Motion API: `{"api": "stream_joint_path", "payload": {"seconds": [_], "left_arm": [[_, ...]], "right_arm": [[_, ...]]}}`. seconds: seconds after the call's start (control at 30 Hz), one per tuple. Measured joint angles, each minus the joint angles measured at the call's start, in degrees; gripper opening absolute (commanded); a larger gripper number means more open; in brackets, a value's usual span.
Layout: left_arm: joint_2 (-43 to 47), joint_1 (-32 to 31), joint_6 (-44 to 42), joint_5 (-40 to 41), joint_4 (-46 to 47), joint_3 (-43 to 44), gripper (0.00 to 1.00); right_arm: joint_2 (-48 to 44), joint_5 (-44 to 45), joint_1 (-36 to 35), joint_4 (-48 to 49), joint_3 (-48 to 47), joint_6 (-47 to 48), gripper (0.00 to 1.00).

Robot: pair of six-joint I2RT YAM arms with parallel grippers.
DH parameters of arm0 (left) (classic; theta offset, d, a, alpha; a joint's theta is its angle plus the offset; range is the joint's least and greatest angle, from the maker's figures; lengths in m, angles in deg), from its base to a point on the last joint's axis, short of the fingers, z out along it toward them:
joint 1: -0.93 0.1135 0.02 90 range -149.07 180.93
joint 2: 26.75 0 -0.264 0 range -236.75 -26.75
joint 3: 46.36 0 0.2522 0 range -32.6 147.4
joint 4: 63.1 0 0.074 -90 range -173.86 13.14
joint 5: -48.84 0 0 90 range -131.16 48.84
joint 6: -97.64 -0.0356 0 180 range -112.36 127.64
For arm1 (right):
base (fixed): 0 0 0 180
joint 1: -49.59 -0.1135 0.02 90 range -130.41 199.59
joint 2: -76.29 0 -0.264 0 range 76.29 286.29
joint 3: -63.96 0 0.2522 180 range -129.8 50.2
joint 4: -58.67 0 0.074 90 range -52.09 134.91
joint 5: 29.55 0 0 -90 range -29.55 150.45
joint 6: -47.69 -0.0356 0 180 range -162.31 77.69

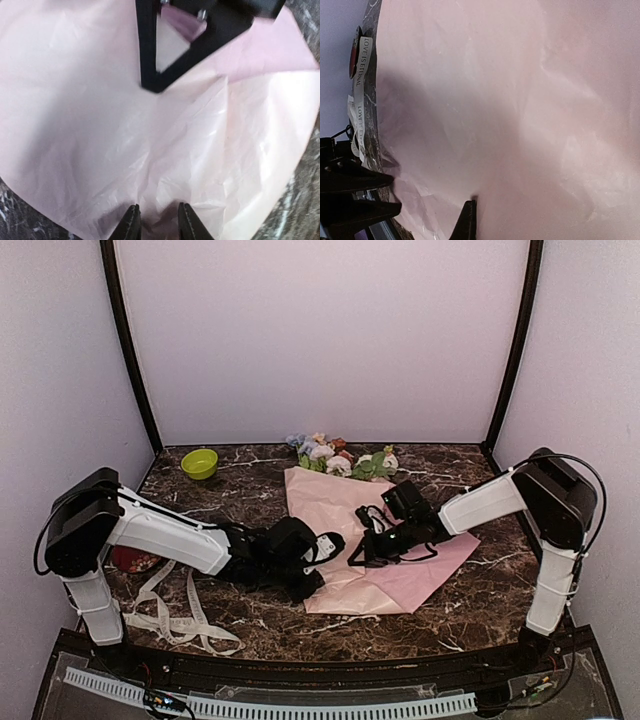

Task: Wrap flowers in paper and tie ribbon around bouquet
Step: Press the fold line on the 2/3-folded wrapping paper.

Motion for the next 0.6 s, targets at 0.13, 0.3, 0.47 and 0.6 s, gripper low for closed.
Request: {"api": "stream_joint_path", "payload": {"seconds": [0.13, 0.3, 0.47, 0.6], "left_arm": [[-3.3, -0.33, 0.15, 1.2, -0.68, 0.72, 0.25], [-3.52, -0.85, 0.17, 1.29, 0.72, -0.09, 0.27], [-3.37, -0.96, 0.39, 0.9, 4.42, -2.21, 0.29], [-3.26, -0.96, 0.81, 0.87, 6.34, -3.3, 0.3]], "right_arm": [[-0.87, 1.16, 0.0, -1.79, -0.11, 0.26, 0.0], [-2.95, 3.17, 0.0, -4.2, -0.66, 1.07, 0.0], [-3.45, 5.07, 0.07, -7.91, -2.16, 2.8, 0.15], [-3.65, 8.92, 0.87, -13.73, -5.51, 4.87, 0.25]]}}
